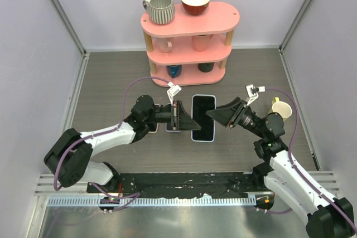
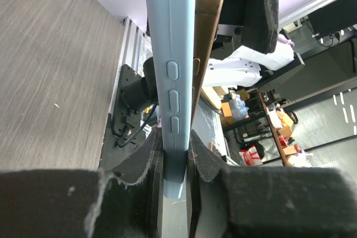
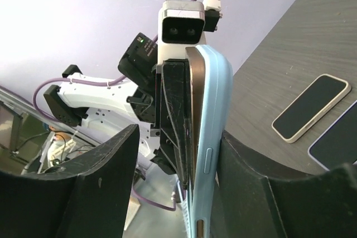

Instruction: Put the phone into the phone case

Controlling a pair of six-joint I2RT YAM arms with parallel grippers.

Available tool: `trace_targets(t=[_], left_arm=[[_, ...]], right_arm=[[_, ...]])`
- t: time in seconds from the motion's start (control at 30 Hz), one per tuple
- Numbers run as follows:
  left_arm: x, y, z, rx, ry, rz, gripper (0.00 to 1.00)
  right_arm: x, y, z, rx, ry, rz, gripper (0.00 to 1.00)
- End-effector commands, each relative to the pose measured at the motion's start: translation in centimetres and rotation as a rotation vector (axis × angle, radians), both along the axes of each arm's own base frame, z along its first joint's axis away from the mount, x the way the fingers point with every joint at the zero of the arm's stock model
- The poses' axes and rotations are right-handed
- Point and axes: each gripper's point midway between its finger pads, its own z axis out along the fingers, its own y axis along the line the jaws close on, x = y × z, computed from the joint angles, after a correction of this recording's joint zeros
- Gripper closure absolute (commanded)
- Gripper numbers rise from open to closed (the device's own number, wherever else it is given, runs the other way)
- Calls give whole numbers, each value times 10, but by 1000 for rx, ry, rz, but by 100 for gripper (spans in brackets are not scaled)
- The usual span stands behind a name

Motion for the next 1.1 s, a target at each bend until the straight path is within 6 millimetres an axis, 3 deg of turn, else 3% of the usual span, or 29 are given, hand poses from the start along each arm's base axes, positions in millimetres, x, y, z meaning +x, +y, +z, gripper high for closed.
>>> trace_targets(t=[0.0, 0.2, 0.47, 0.7, 0.8, 0.93, 0.97, 1.0, 1.07], left_arm=[[-11, 6, -4, -11, -76, -36, 99], [-12, 7, -10, 12, -98, -41, 100], [-17, 7, -13, 19, -109, -59, 100], [-16, 5, -14, 31, -82, -68, 100], [-17, 4, -10, 29, -61, -76, 99], [-17, 4, -5, 14, -45, -75, 80], [-17, 4, -3, 7, -44, -75, 81], [-17, 3, 0, -7, -38, -76, 90], [-17, 2, 0, -15, -25, -78, 100]], right_arm=[[6, -4, 50, 76, -34, -42, 39], [11, -5, 72, 132, -25, -44, 48], [21, -1, 83, 139, -13, -40, 49], [16, 3, 82, 129, -70, 2, 88], [14, 7, 73, 93, -79, 27, 97], [14, 8, 64, 81, -75, 34, 99], [14, 8, 63, 81, -72, 34, 99], [14, 8, 62, 80, -70, 35, 97], [13, 10, 59, 67, -60, 48, 82]])
